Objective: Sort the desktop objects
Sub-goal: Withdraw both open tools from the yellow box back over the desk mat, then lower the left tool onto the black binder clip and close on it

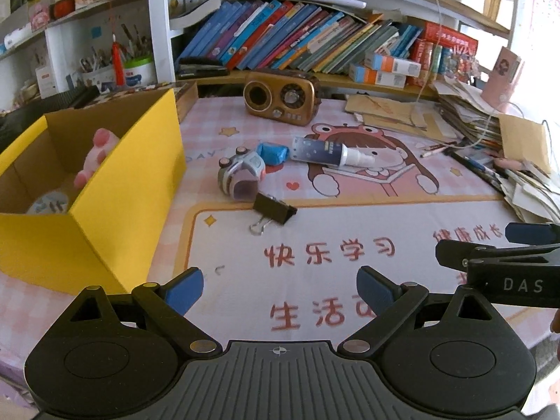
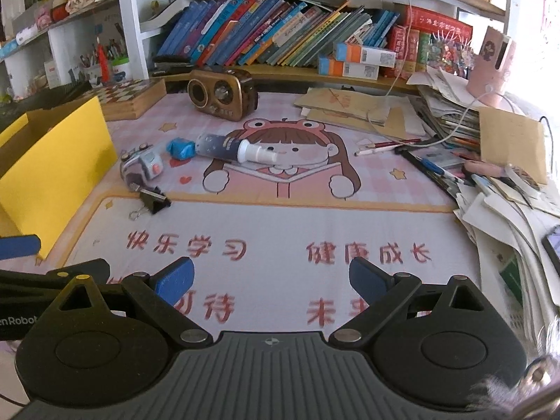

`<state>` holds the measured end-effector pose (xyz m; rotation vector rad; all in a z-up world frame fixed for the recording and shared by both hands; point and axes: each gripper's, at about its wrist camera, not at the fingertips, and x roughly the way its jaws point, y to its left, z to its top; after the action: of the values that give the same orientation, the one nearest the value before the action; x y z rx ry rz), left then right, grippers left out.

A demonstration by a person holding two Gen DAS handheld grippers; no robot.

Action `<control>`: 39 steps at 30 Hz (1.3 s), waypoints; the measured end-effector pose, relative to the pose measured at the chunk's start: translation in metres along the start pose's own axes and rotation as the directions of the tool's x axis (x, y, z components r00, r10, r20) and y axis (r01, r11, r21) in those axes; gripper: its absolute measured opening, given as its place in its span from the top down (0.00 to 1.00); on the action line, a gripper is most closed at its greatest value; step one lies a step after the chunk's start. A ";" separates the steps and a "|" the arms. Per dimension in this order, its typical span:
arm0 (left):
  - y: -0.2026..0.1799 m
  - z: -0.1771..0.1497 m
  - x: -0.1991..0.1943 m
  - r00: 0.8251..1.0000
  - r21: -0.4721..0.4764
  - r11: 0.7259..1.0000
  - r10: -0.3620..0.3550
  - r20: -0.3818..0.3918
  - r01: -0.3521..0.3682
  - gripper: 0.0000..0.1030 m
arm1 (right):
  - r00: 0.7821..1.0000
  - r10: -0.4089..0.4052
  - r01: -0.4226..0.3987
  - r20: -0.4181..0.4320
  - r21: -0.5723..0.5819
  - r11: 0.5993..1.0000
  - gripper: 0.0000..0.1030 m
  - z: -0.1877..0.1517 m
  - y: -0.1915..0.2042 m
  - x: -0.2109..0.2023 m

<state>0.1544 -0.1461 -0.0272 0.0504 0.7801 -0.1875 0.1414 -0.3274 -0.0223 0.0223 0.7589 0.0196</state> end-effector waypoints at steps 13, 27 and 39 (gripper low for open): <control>-0.001 0.027 0.058 0.999 -0.022 0.999 0.024 0.023 -0.024 0.14 | 0.999 0.049 -0.048 -0.006 0.035 0.998 0.07 0.033 -0.032 0.047; 0.004 0.043 0.116 0.997 0.140 0.988 -0.054 -0.053 0.061 0.30 | 0.997 0.076 -0.076 -0.034 0.022 0.997 0.07 0.042 -0.041 0.066; 0.002 0.046 0.122 0.990 0.213 0.967 -0.127 -0.061 0.137 0.56 | 0.996 0.073 -0.072 -0.052 0.028 0.997 0.07 0.041 -0.048 0.072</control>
<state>0.2714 -0.1678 -0.0810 0.2104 0.8081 -0.3990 0.2225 -0.3736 -0.0431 0.0743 0.8106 0.0800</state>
